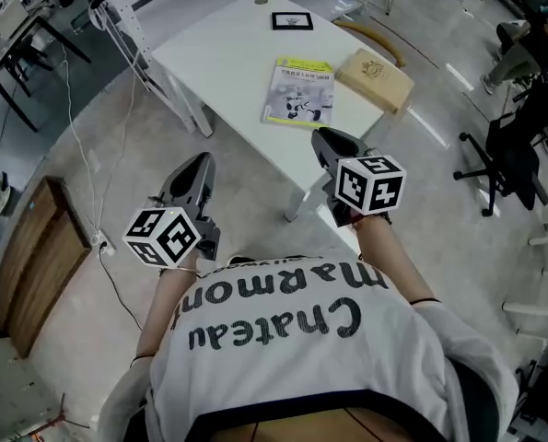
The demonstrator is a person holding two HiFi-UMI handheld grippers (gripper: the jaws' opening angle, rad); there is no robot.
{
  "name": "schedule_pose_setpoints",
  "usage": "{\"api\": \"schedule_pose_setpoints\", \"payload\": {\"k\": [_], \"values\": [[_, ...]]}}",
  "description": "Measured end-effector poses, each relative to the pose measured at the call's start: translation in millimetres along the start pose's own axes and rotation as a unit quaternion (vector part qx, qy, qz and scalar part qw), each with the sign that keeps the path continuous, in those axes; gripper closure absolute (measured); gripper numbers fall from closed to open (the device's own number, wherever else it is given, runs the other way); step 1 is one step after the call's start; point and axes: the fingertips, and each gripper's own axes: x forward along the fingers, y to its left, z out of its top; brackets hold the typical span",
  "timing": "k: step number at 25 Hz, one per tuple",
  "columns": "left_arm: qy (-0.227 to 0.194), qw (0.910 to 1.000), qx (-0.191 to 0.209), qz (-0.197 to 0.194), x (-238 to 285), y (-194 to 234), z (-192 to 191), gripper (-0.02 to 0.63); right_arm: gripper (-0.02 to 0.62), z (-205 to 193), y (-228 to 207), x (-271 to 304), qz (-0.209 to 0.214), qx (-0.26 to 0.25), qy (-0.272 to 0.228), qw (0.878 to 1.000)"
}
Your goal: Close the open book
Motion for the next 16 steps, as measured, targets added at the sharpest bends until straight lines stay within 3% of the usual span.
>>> {"api": "schedule_pose_setpoints", "payload": {"k": [16], "values": [[0.006, 0.9996, 0.023, 0.011, -12.3, -30.3, -21.9, 0.581, 0.526, -21.9, -2.0, -12.7, 0.024, -0.005, 0.011, 1.000]]}}
